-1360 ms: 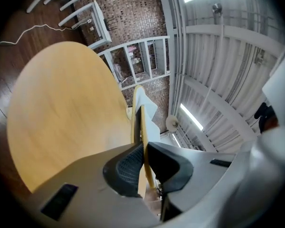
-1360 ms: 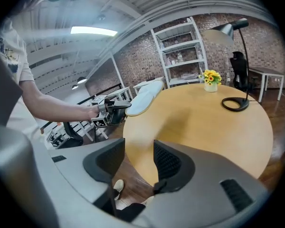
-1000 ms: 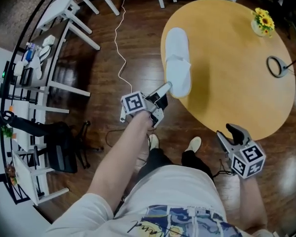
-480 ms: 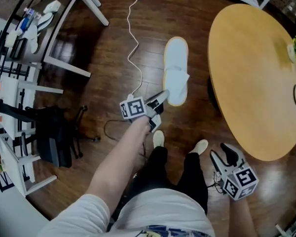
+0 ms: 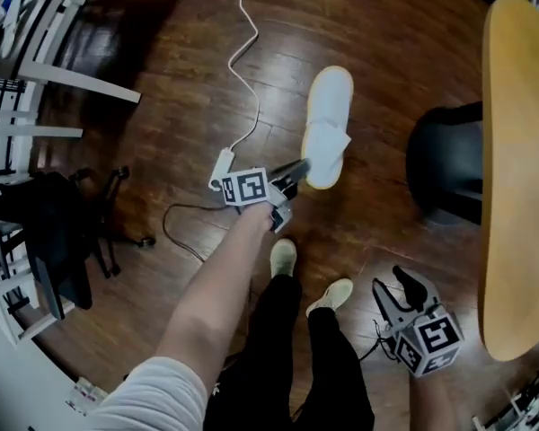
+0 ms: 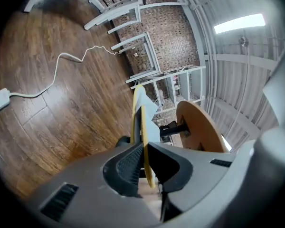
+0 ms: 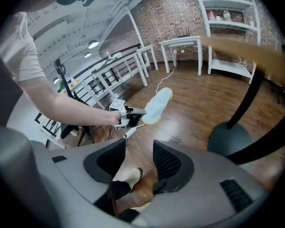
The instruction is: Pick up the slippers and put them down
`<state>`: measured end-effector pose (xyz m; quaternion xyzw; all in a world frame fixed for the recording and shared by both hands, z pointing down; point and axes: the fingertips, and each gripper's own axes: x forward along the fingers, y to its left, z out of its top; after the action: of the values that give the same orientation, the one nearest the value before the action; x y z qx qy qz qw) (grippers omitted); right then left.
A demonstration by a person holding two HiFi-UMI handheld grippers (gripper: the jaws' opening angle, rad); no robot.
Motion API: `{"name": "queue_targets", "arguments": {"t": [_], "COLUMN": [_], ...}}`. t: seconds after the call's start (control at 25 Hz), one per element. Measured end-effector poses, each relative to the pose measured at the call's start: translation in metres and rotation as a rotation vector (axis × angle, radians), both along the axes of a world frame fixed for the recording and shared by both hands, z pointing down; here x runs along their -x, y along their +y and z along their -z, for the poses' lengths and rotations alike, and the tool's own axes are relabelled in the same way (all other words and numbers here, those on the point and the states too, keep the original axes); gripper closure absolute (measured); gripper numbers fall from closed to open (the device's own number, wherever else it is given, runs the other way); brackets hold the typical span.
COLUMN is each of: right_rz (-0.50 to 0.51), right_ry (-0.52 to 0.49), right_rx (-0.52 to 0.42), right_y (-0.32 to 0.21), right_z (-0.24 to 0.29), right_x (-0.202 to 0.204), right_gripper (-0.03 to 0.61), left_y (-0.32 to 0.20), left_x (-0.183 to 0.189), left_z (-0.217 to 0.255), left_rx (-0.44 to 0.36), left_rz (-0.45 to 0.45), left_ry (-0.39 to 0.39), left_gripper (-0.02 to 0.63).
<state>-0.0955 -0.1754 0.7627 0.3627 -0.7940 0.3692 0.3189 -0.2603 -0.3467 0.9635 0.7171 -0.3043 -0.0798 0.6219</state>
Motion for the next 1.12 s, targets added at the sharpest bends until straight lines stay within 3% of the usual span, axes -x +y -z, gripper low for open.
{"name": "queue_targets", "arguments": {"t": [0.12, 0.28, 0.56, 0.8, 0.88, 0.92, 1.0, 1.12], "right_rz": [-0.001, 0.019, 0.014, 0.035, 0.05, 0.055, 0.055, 0.042], "right_ry": [0.021, 0.025, 0.014, 0.01, 0.01, 0.013, 0.018, 0.007], "right_rx": [0.02, 0.043, 0.132, 0.155, 0.142, 0.136, 0.129, 0.123], "right_y": [-0.014, -0.006, -0.016, -0.037, -0.044, -0.046, -0.048, -0.043], "right_z": [-0.114, -0.227, -0.378, -0.411, -0.407, -0.404, -0.395, -0.373], "right_x": [-0.011, 0.004, 0.009, 0.014, 0.016, 0.015, 0.012, 0.014], "right_gripper": [0.377, 0.377, 0.377, 0.377, 0.377, 0.377, 0.377, 0.377], "left_y": [-0.005, -0.01, -0.006, 0.004, 0.009, 0.01, 0.013, 0.024], "left_x": [-0.004, 0.009, 0.012, 0.035, 0.045, 0.048, 0.048, 0.05], "left_z": [-0.11, -0.235, -0.373, -0.431, -0.44, -0.441, -0.434, -0.404], "left_rx": [0.009, 0.041, 0.055, 0.165, 0.198, 0.203, 0.199, 0.182], "left_rz": [0.023, 0.059, 0.035, 0.074, 0.069, 0.063, 0.037, -0.011], "left_ry": [-0.013, -0.038, -0.107, -0.228, -0.305, -0.341, -0.394, -0.458], "left_gripper": [0.589, 0.588, 0.588, 0.581, 0.525, 0.44, 0.419, 0.33]}}
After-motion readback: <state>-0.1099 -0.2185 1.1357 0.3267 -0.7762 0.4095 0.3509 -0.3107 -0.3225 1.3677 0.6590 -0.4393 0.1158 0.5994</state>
